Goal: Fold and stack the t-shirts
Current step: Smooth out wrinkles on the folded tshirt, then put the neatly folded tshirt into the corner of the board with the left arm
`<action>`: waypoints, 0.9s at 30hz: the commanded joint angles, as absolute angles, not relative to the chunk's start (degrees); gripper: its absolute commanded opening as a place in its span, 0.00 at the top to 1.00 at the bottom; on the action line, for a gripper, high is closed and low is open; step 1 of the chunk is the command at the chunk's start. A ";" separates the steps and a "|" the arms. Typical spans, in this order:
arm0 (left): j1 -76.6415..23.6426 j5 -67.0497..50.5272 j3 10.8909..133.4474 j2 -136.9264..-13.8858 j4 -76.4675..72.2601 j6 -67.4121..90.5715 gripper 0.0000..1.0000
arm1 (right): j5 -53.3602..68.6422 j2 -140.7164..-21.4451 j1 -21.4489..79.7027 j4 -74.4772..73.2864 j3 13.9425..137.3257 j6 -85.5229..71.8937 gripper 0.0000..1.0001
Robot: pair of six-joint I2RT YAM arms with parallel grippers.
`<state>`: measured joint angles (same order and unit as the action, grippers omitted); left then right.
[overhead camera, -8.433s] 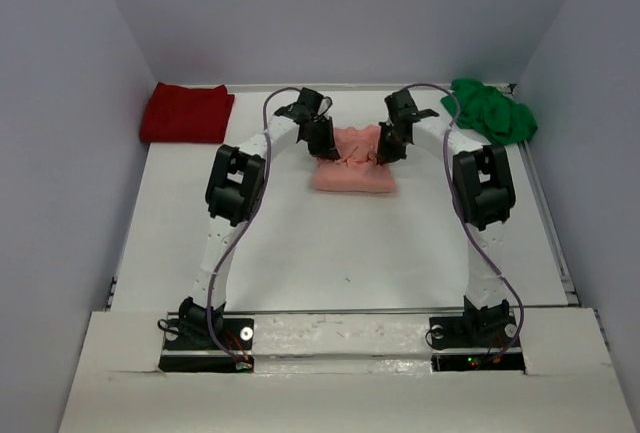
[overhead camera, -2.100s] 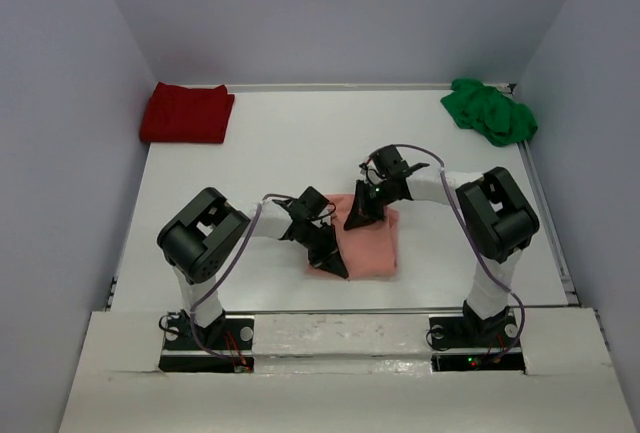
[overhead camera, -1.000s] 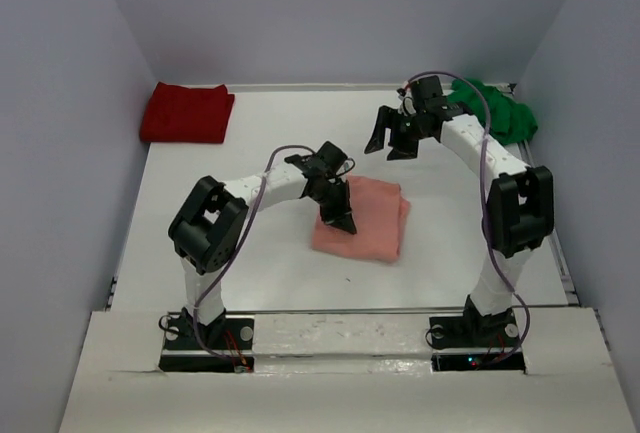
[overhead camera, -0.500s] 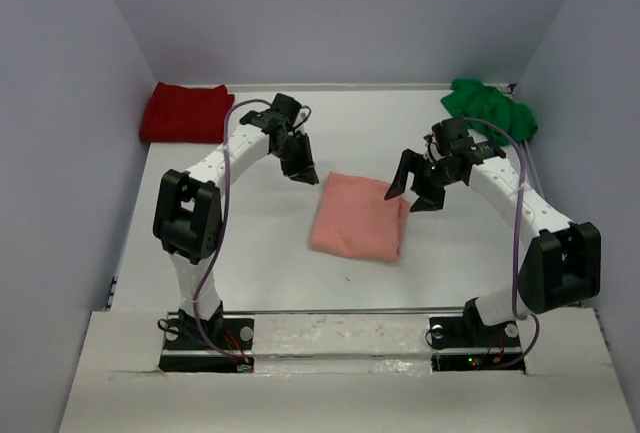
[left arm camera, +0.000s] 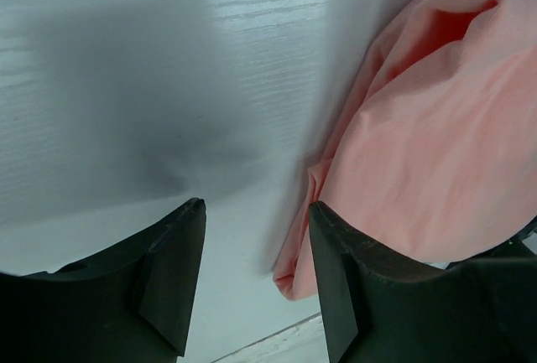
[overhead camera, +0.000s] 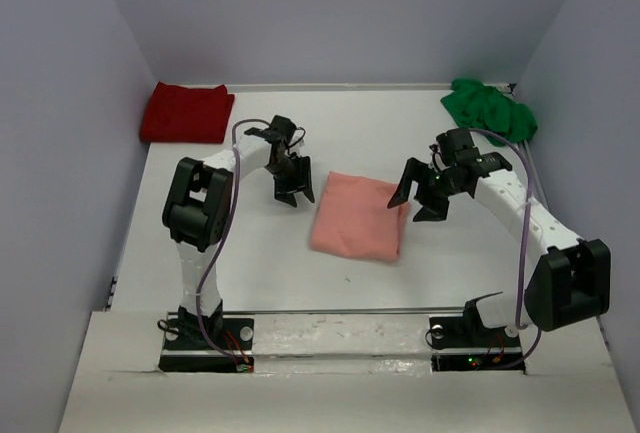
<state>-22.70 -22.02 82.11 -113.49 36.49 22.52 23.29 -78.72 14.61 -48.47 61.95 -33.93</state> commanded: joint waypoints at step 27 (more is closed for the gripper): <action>-31.11 -25.32 80.59 -117.07 28.65 21.97 0.33 | 23.20 -74.53 14.41 -47.28 61.88 -34.63 0.15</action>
<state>-29.23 -30.02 78.43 -115.42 26.00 22.35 23.11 -76.53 14.61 -48.47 61.95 -34.35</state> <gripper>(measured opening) 0.663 0.844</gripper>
